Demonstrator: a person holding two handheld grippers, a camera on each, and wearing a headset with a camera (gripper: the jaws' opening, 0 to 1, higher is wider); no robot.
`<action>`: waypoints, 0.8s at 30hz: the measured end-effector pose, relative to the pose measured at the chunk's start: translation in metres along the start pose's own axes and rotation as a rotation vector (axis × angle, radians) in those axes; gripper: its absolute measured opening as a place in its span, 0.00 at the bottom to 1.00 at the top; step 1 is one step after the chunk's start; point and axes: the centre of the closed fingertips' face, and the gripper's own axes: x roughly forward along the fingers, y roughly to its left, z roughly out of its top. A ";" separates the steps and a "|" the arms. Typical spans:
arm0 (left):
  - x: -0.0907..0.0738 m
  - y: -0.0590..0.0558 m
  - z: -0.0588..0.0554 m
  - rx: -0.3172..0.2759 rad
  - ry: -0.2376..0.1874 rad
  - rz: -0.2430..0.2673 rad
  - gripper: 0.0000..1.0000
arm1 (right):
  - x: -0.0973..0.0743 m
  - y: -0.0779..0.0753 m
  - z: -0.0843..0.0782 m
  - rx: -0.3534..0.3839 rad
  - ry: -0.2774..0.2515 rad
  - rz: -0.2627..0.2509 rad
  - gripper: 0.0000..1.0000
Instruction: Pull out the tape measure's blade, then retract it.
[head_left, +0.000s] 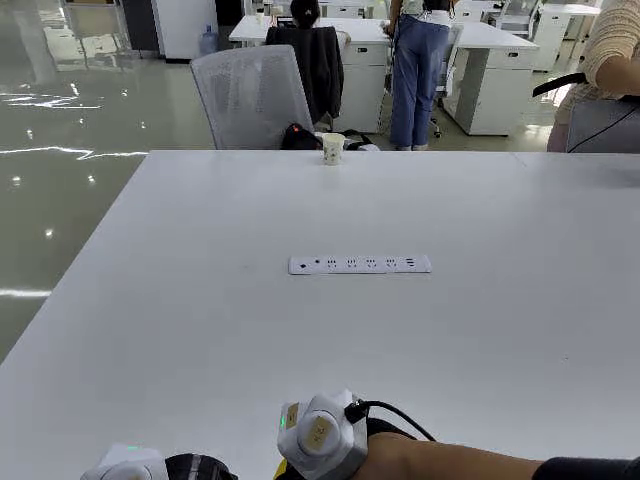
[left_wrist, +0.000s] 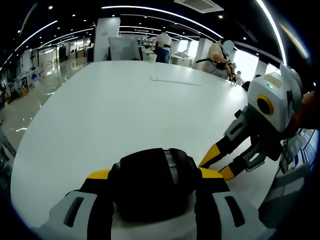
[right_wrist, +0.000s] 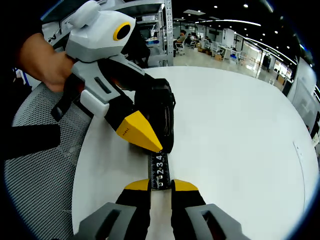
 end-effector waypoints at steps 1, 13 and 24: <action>0.000 0.000 0.000 0.000 0.000 0.000 0.61 | 0.000 0.000 0.000 -0.004 0.000 0.002 0.12; -0.001 -0.001 0.000 0.000 0.000 0.000 0.61 | 0.001 0.000 0.002 -0.008 -0.012 0.007 0.12; -0.001 -0.001 0.000 -0.009 -0.003 -0.005 0.60 | 0.005 0.000 0.006 0.010 -0.027 0.003 0.12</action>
